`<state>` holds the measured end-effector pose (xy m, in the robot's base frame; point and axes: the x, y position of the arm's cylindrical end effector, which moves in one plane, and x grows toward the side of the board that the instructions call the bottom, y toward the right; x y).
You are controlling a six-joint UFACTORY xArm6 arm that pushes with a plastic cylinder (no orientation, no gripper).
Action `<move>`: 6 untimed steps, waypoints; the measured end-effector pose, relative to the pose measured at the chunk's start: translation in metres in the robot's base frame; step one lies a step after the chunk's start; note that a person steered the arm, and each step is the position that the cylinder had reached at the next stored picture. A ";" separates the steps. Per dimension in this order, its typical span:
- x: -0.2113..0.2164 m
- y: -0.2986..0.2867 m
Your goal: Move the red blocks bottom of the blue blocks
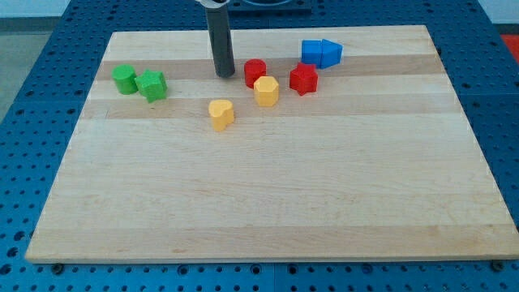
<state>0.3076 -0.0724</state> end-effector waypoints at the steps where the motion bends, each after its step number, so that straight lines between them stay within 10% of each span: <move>1: 0.003 0.019; 6: 0.020 0.095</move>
